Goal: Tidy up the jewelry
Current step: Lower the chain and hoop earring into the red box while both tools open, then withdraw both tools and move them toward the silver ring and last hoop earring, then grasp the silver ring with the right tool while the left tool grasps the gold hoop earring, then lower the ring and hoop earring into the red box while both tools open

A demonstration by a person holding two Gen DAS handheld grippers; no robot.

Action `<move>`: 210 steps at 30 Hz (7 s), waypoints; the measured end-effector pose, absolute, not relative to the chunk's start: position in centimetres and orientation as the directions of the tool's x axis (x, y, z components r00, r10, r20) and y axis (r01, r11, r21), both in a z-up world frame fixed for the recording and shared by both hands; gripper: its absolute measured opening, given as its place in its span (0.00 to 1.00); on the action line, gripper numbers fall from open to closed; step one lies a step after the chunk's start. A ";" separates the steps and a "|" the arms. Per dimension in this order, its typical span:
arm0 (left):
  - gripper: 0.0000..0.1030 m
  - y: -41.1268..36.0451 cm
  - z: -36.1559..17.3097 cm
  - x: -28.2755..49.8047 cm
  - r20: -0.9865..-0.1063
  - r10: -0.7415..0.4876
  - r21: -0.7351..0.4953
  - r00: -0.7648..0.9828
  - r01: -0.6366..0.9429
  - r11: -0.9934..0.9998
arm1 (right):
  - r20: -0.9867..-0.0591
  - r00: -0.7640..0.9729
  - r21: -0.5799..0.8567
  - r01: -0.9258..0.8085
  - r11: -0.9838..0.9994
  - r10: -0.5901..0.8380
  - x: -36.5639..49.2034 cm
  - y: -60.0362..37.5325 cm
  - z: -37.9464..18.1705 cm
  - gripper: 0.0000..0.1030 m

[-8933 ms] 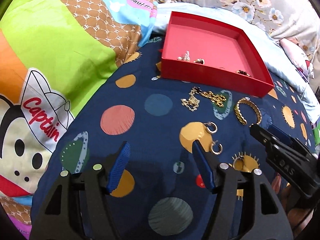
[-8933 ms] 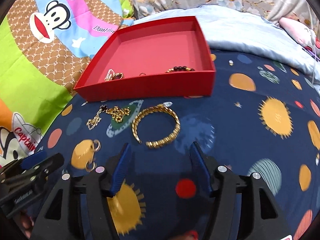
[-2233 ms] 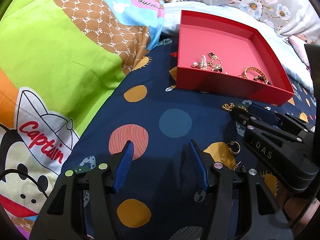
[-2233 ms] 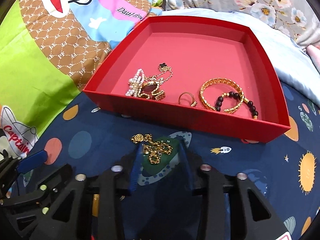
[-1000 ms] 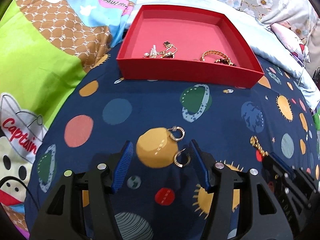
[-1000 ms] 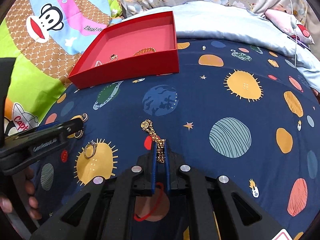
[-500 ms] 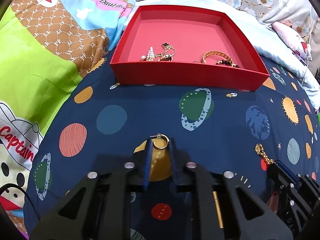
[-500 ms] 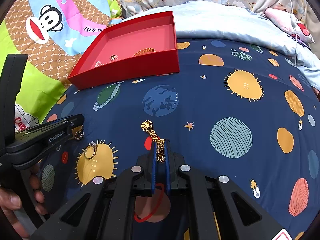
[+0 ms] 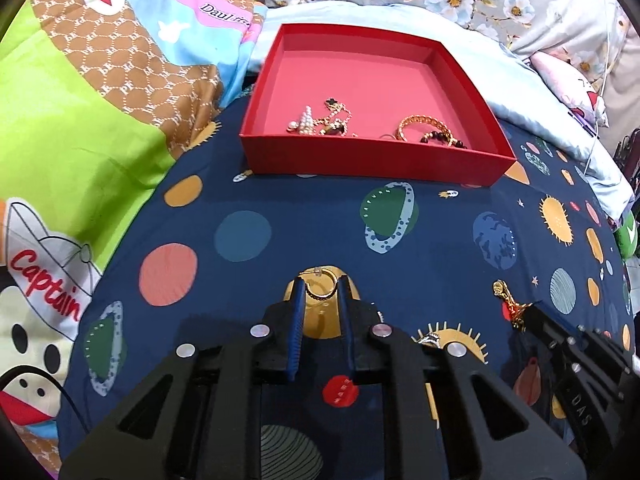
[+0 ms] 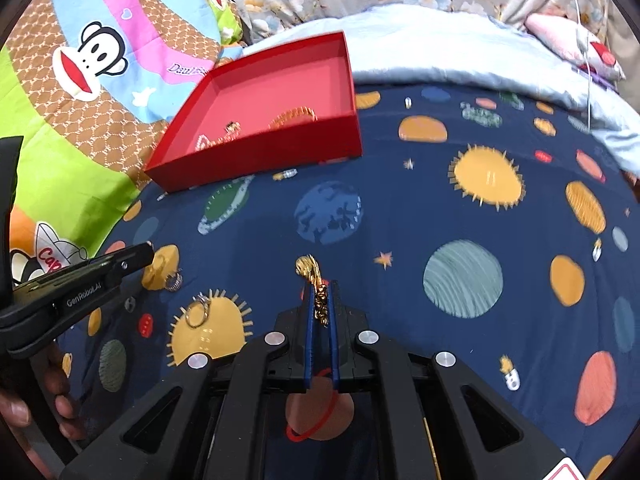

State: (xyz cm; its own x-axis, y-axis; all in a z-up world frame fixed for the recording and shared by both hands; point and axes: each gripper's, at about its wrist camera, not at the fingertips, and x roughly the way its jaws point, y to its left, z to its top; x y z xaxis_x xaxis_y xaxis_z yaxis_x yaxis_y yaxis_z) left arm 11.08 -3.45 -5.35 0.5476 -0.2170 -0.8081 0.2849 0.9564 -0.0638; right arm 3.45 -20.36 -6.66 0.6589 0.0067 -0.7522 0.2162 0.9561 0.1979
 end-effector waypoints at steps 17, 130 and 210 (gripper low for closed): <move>0.15 -5.6 0.3 16.1 -0.728 -0.235 -0.036 0.644 0.306 0.951 | -0.618 0.786 0.141 0.144 0.979 -0.027 10.4 -21.4 2.0 0.05; 0.63 2.0 -7.2 9.3 -0.835 -0.072 0.031 0.545 0.178 0.984 | -0.781 0.624 0.073 0.075 0.994 0.010 5.6 -12.2 -8.0 0.18; 0.16 -4.7 0.8 16.9 -0.706 -0.226 -0.028 0.671 0.292 0.956 | -0.643 0.766 0.183 0.119 0.976 0.027 11.9 -20.9 0.4 0.17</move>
